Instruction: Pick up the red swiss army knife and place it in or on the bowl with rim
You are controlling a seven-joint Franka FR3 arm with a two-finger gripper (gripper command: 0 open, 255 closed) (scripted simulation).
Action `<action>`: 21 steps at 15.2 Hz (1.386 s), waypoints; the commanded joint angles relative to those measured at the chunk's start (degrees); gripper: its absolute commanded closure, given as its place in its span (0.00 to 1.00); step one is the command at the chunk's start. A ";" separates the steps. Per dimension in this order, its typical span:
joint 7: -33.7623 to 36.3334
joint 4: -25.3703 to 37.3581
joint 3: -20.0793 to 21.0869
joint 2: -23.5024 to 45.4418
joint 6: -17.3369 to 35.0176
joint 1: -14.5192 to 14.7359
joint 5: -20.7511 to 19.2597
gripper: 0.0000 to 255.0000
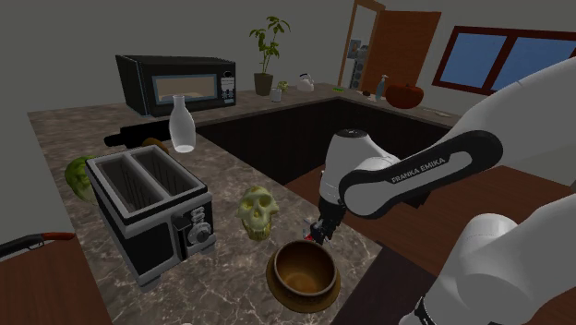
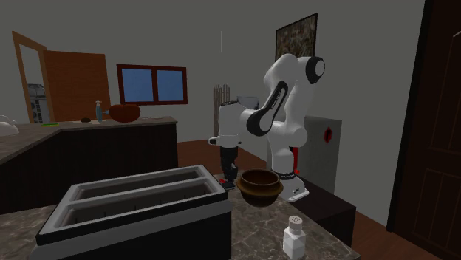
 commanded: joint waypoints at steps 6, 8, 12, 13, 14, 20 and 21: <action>-0.08 1.38 -0.30 -3.02 -4.42 0.04 -0.09 1.00; -0.10 2.18 -0.44 -4.37 -6.57 0.05 -0.15 1.00; -0.12 3.96 -0.71 -6.75 -10.73 0.05 -0.30 1.00; -0.13 4.44 -0.78 -7.29 -11.74 0.05 -0.34 1.00; -0.13 4.93 -0.84 -7.79 -12.73 0.04 -0.38 1.00; -0.15 8.15 -1.22 -10.33 -18.48 -0.02 -0.64 1.00; -0.15 8.73 -1.28 -10.67 -19.41 -0.03 -0.69 1.00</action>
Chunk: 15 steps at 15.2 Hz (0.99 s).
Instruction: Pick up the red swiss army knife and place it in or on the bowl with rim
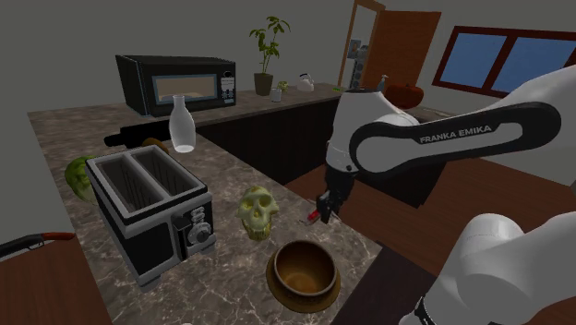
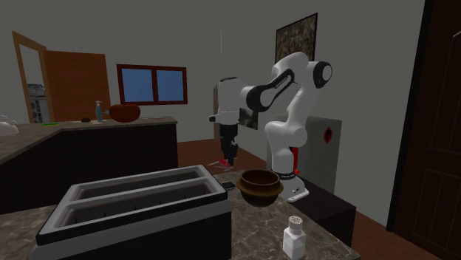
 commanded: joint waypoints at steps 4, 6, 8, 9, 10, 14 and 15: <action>0.13 3.00 -0.20 -1.68 -4.72 0.02 -0.15 1.00; 0.13 4.28 -0.31 -2.15 -6.46 -0.02 -0.24 1.00; 0.13 5.59 -0.41 -2.54 -8.16 -0.05 -0.33 1.00; 0.14 6.26 -0.46 -2.70 -9.00 -0.07 -0.37 1.00; 0.14 6.94 -0.52 -2.85 -9.83 -0.09 -0.41 1.00; 0.15 9.40 -0.69 -3.26 -12.69 -0.15 -0.56 1.00; 1.47 8.96 0.42 -4.20 -13.15 0.61 0.27 1.00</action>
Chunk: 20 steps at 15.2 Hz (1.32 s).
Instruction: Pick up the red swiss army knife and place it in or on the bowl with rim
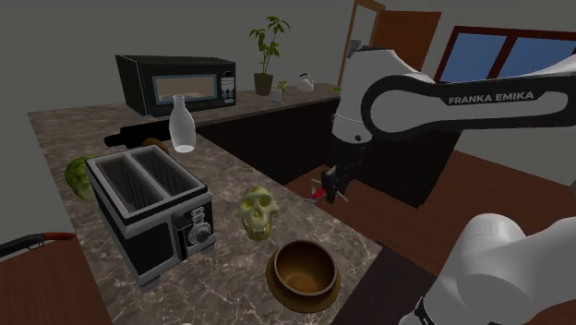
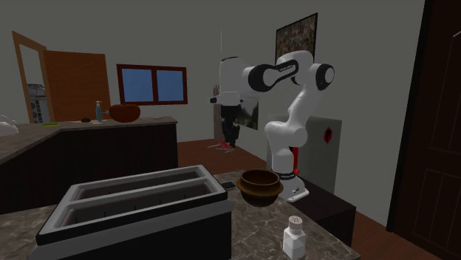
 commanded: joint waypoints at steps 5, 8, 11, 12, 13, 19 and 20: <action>7.54 -1.03 6.40 -4.05 -2.66 4.32 4.94 1.00; 11.75 -0.88 10.07 -5.26 -3.68 6.64 7.79 1.00; 16.14 -0.07 13.94 -5.71 -4.44 8.84 10.68 1.00; 16.12 -0.80 14.13 -5.67 -3.67 8.91 10.86 1.00; 16.09 -1.53 14.32 -5.62 -2.89 8.98 11.03 1.00; 15.95 -5.68 15.54 -4.92 1.94 9.41 12.14 1.00; 15.93 -6.34 15.75 -4.74 2.77 9.47 12.33 1.00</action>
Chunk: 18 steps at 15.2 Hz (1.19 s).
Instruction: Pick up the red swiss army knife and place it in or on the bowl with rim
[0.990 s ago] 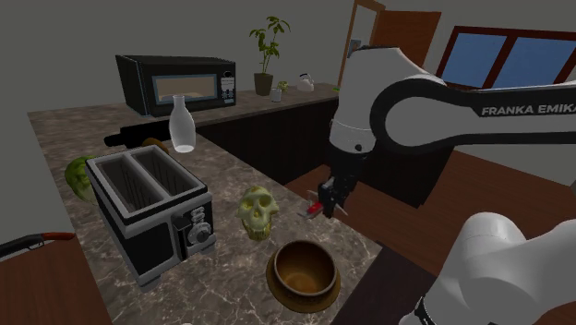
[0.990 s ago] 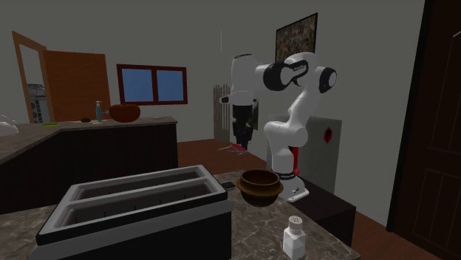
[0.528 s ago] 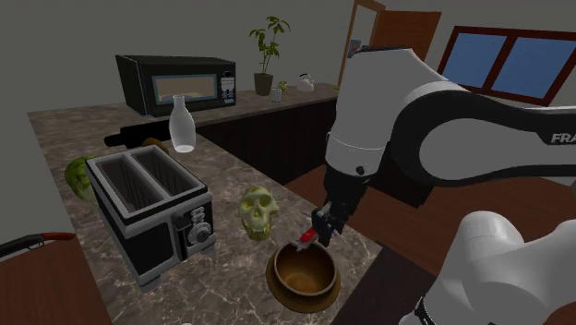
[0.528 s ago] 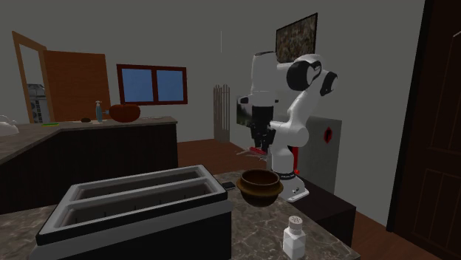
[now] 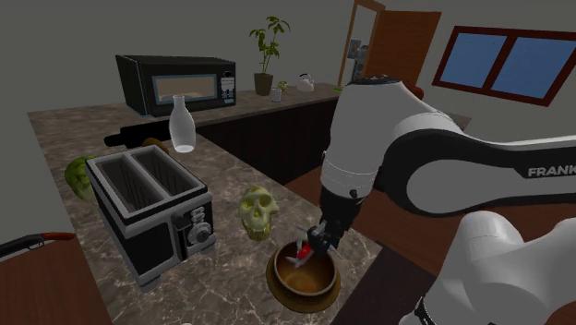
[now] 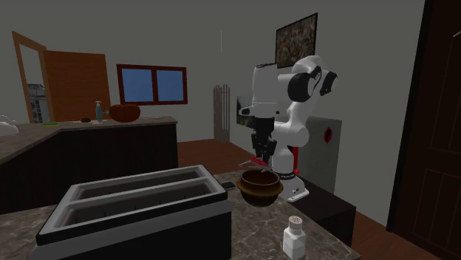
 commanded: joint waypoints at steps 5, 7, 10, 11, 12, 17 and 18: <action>-0.11 -4.09 1.40 1.24 5.33 0.48 1.30 1.00; -0.11 -4.09 1.40 1.24 5.32 0.48 1.30 1.00; -0.11 -4.09 1.40 1.24 5.33 0.48 1.30 1.00; -0.11 -4.09 1.40 1.24 5.33 0.48 1.30 1.00; -0.11 -4.09 1.40 1.24 5.33 0.48 1.30 1.00; -0.11 -4.08 1.40 1.24 5.33 0.48 1.30 0.00; -0.11 -4.08 1.40 1.24 5.33 0.48 1.30 0.00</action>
